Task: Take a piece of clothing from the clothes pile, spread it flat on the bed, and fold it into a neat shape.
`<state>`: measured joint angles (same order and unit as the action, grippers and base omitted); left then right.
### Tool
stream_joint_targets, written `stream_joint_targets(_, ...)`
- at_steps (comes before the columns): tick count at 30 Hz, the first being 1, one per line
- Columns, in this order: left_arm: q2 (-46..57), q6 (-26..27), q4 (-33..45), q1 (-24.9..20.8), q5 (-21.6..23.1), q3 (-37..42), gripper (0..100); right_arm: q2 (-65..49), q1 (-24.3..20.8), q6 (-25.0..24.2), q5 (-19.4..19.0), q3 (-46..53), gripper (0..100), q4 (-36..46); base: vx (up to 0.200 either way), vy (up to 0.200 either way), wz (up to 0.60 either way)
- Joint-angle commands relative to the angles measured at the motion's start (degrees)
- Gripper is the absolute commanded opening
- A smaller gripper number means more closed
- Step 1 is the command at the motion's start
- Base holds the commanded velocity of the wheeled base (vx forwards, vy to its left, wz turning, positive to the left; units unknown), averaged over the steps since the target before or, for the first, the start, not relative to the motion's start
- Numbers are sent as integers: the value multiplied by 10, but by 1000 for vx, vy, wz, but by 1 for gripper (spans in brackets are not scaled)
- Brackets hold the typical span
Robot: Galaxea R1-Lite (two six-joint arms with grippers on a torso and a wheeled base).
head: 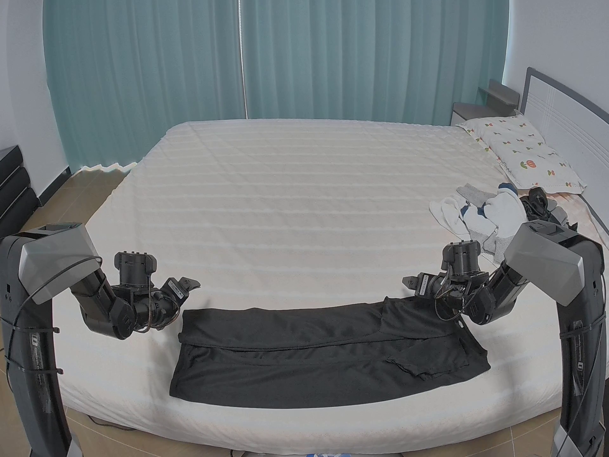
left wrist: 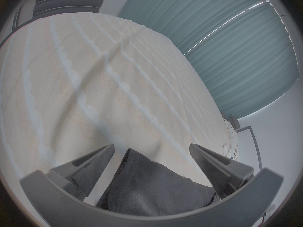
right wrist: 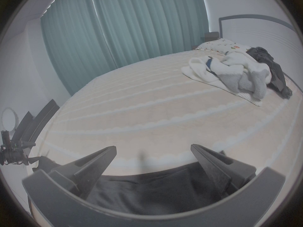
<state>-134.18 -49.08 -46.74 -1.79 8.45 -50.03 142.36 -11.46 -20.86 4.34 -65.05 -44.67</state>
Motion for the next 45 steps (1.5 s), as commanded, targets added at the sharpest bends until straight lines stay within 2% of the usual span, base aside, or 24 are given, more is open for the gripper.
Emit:
stream_joint_targets(1, -1, -1, 0, 0, 0, -1, 100, 8, 1, -1, -2, 4, 100, -1, 0, 0, 0)
stream_joint_targets(4, -1, -1, 0, 0, 0, -1, 100, 13, 2, -2, -2, 8, 100, -4, 0, 0, 0)
stream_joint_targets(5, -1, -1, 0, 0, 0, -1, 100, 13, 2, -2, -2, 8, 0, -4, 0, 0, 0)
stream_joint_targets(13, -1, 0, 0, -1, 0, -1, 100, 15, 8, -38, -2, 12, 0, -3, 0, 0, 0)
stream_joint_targets(19, -1, 0, 0, -1, 0, 0, 100, 13, 23, -47, -2, 12, 0, -4, 0, 0, 0)
stream_joint_targets(24, -1, 0, 0, -1, 0, 0, 100, 12, 28, -84, -4, 10, 0, -3, 0, 0, 0)
stream_joint_targets(30, -1, 0, 0, 0, 0, 0, 100, 12, 34, -89, -4, 6, 0, -4, 0, 0, 0)
stream_joint_targets(36, -1, 0, 0, -1, 0, 0, 100, 12, 33, -89, -31, 13, 0, -3, 0, 0, 0)
stream_joint_targets(37, 0, 0, 0, 0, 0, 0, 100, 12, 32, -90, -32, 14, 100, -2, 0, 0, 0)
stream_joint_targets(40, 4, -1, 4, 2, 17, 2, 100, 11, 30, -90, -28, 11, 100, -3, 0, 0, 0)
stream_joint_targets(45, 26, 0, 2, 21, 82, 24, 100, -24, 44, -108, -21, 25, 100, -4, 0, 0, 0)
